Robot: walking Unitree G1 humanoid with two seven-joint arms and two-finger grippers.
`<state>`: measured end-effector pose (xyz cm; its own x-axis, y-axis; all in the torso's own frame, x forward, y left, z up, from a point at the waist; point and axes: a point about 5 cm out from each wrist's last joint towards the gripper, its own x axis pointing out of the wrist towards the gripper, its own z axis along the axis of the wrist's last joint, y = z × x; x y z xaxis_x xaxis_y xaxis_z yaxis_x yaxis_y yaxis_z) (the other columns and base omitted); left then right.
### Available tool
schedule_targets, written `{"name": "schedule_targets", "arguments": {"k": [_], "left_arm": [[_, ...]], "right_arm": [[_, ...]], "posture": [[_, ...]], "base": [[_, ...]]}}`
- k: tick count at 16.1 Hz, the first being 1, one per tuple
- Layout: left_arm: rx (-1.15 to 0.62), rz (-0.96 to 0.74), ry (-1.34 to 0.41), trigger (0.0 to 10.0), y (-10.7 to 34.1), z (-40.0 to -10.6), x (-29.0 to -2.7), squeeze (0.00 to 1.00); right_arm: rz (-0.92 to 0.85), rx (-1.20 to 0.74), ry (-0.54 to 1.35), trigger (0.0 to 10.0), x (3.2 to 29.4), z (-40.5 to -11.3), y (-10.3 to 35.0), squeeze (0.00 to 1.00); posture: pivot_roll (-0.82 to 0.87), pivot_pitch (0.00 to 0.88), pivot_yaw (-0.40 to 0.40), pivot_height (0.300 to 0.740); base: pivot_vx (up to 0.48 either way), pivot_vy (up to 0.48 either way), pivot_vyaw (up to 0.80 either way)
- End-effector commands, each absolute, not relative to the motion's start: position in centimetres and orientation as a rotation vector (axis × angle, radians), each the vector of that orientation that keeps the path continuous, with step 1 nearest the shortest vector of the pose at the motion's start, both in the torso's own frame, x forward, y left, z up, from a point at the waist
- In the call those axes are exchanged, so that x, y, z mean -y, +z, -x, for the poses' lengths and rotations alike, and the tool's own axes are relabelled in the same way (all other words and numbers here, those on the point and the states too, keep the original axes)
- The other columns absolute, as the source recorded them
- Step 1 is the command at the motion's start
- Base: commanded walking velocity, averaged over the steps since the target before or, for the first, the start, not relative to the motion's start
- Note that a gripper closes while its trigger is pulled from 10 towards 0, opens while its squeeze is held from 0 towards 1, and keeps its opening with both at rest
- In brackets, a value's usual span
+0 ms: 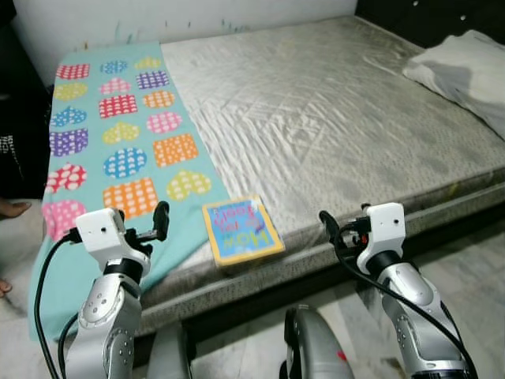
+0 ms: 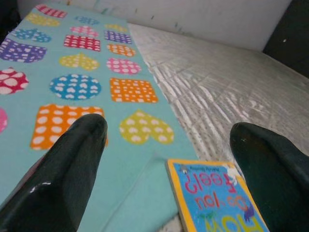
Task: Clean up the room
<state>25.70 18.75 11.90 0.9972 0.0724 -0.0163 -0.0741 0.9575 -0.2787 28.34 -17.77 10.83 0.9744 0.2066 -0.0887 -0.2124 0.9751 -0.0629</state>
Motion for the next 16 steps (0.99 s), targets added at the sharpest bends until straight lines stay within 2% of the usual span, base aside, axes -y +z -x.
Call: {"name": "schedule_targets", "arguments": {"k": [1,11,16], "left_arm": [[-0.008,0.279,0.087,10.0,11.98,-25.57,-19.08,0.0],[0.003,0.285,0.078,10.0,12.16,-25.54,-19.07,0.0],[0.009,0.287,0.069,10.0,12.2,-25.52,-18.96,0.0]], "right_arm": [[0.087,-0.084,0.222,10.0,17.81,-28.48,11.0,0.0],[0.107,-0.08,0.216,10.0,18.03,-28.69,11.08,0.0],[0.108,-0.08,0.222,10.0,17.93,-28.78,11.05,0.0]], "posture": [[-0.16,0.095,0.027,0.538],[-0.15,0.1,0.023,0.538],[-0.15,0.097,0.022,0.538]], "base": [[0.0,0.0,0.0],[0.0,0.0,0.0],[0.4,0.0,0.0]]}}
